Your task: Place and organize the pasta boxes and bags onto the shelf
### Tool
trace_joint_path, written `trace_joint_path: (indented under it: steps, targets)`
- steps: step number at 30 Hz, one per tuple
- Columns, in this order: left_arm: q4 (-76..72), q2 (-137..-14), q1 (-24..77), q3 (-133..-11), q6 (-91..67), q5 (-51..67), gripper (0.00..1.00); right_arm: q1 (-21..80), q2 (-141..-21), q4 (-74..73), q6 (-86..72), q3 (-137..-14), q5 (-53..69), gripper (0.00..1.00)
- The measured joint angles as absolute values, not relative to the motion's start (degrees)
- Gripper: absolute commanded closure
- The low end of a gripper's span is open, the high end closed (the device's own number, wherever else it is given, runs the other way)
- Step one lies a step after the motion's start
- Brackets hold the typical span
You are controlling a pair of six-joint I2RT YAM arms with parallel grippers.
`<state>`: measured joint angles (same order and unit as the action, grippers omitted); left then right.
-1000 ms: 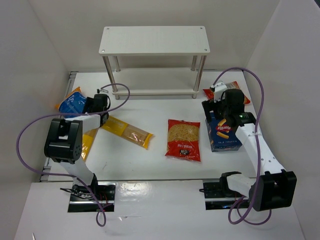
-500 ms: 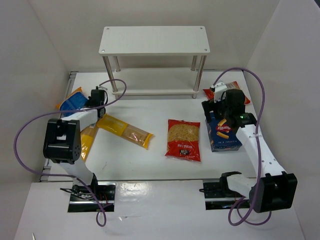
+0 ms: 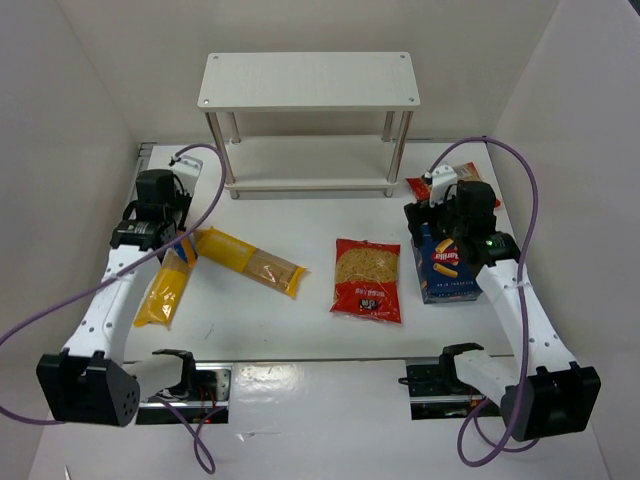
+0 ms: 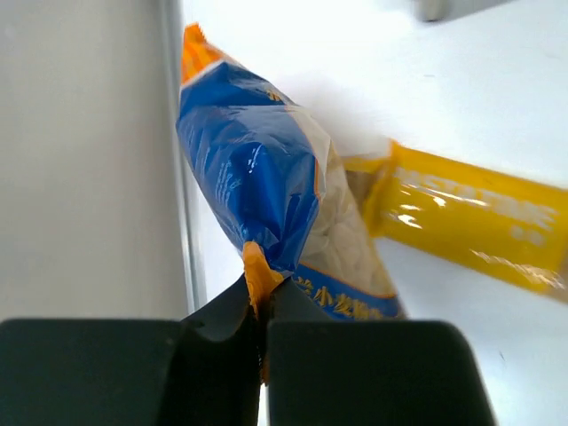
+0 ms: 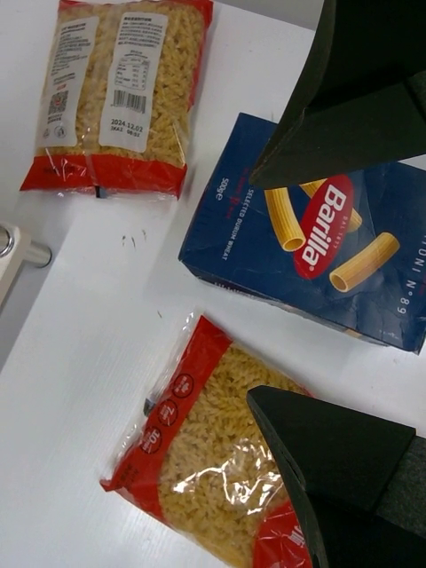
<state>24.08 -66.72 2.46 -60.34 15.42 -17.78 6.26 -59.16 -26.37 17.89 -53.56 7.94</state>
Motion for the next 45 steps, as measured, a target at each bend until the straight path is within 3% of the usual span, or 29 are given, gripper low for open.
trace_joint_path:
  steps: [10, 26, 32, 45]
  targets:
    - [39.79, -60.42, 3.29, -65.49, 20.45, 5.21, 1.0, 10.04, -58.59, -27.77, 18.96, -54.46, 12.36, 0.0]
    - [55.27, -60.75, 8.82, -81.12, 25.45, 39.94, 1.0, 21.21, -65.6, -26.76, 27.79, -57.8, 32.51, 0.0]
    - [60.53, -60.53, 8.78, -81.28, 30.55, 43.66, 1.0, 25.67, -73.21, -26.3, 33.98, -62.67, 41.8, 0.0]
    - [70.54, -61.95, 8.88, -81.89, 40.99, 46.33, 1.0, 30.02, -97.34, -33.47, 50.22, -85.73, 60.51, 0.0]
